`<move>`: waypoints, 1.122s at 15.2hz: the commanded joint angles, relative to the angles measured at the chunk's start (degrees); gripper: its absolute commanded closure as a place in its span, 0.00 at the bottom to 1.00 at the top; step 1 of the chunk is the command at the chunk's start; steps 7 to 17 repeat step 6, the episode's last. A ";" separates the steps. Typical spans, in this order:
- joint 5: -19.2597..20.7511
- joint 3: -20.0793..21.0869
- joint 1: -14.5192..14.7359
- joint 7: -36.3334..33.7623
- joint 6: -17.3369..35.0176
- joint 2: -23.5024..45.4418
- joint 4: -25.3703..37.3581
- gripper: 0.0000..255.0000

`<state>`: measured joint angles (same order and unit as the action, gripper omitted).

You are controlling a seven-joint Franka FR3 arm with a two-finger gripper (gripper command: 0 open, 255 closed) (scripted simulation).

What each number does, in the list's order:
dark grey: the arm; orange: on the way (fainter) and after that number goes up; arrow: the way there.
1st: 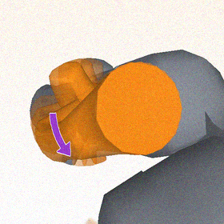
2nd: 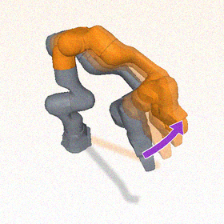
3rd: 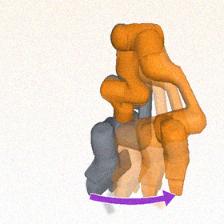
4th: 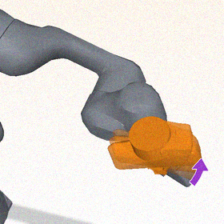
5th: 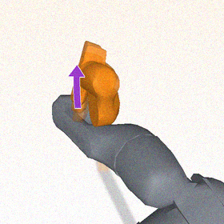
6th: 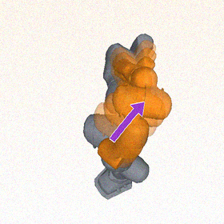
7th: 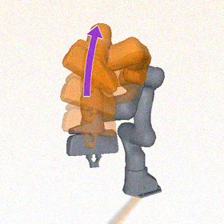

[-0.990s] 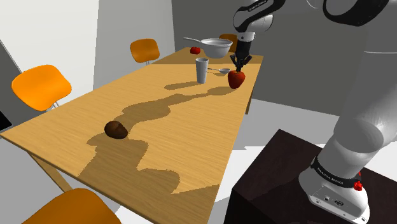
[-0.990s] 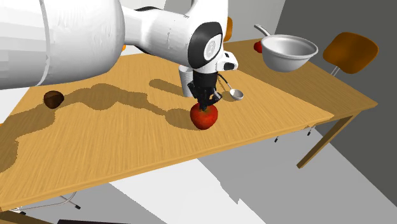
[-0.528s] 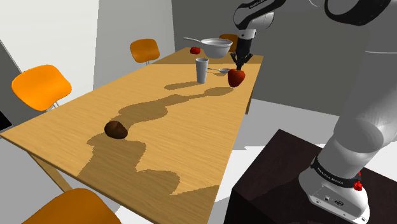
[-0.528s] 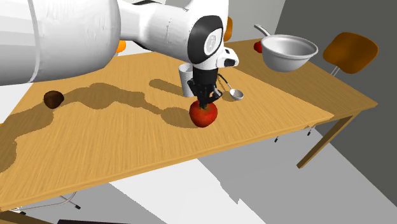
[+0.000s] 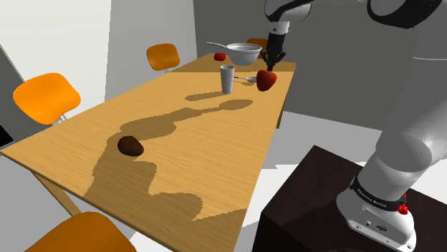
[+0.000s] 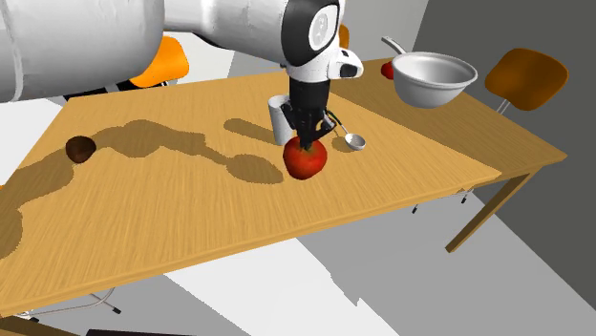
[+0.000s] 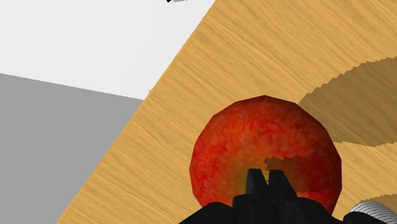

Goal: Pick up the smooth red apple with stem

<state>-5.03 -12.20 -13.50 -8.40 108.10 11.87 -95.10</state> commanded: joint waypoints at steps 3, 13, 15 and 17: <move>0.18 -0.03 0.01 -0.27 -3.05 -0.49 2.58 1.00; 0.20 -0.05 -0.01 -0.31 -3.92 -0.52 3.43 1.00; 0.20 -0.05 -0.01 -0.31 -3.92 -0.52 3.43 1.00; 0.20 -0.05 -0.01 -0.31 -3.92 -0.52 3.43 1.00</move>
